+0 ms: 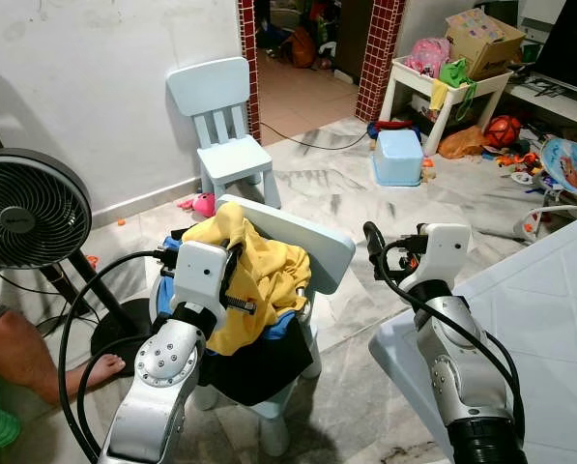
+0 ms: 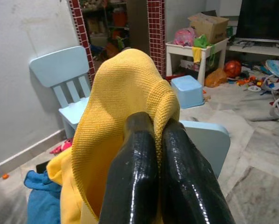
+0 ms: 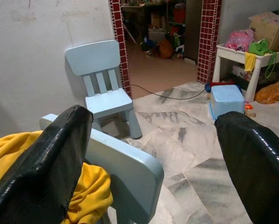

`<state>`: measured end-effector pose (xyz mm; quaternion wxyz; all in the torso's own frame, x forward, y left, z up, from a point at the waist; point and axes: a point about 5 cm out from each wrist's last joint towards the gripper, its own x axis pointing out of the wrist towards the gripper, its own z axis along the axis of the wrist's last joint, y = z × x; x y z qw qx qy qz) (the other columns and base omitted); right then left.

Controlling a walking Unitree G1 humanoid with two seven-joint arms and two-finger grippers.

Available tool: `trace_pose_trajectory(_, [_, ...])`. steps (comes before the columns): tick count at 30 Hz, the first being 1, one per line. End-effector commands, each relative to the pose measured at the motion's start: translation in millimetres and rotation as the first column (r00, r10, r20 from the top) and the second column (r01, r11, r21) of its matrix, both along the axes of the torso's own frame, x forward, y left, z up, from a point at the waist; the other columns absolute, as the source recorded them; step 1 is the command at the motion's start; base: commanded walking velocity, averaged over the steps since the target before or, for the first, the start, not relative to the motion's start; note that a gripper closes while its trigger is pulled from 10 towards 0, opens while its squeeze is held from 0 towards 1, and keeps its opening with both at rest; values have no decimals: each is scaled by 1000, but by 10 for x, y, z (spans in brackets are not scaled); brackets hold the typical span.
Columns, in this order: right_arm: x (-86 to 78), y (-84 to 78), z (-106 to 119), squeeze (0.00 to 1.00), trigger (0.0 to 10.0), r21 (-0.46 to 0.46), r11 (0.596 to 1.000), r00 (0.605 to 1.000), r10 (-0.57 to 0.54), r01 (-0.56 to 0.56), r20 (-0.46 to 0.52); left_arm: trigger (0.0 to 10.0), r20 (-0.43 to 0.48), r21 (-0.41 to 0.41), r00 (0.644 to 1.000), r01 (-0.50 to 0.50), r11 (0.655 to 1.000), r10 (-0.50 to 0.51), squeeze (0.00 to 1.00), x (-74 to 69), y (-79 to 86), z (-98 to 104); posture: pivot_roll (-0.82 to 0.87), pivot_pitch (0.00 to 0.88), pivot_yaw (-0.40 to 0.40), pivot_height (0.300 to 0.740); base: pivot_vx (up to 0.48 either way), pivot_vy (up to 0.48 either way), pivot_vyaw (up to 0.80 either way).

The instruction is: Hang hanger

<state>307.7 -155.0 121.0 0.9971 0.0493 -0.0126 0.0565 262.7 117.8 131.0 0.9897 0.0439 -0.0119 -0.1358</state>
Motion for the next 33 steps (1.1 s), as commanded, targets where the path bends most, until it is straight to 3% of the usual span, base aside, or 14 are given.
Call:
trace_pose_trajectory(1, [15,13,9,0,10000,-13,1000,1000,10,-10,-3,10000,-7,-2,1000,12,1000,-12,0,-4,-2,-7,-30,0,5,740,0,-307,0])
trace_pose_trajectory(11, [30,38,4,0,10000,-21,999,1000,23,-24,-5,10000,-8,-1,1000,16,1000,-16,0,-4,13,-9,-23,0,-2,740,0,-311,0])
trace_pose_trajectory(16, [45,46,7,0,10000,-26,999,1000,30,-30,-5,10000,19,-46,1000,-6,999,7,0,6,20,34,-22,0,-5,740,0,-61,0])
trace_pose_trajectory(21, [52,49,7,0,10000,-29,999,999,33,-33,-6,10000,-18,-88,1000,-14,996,13,0,21,4,17,-23,0,-5,740,0,0,0])
trace_pose_trajectory(33, [53,53,-5,0,10000,-33,999,999,37,-37,-8,10000,-29,-97,1000,4,995,-7,0,24,-10,2,-26,0,-3,740,0,474,0])
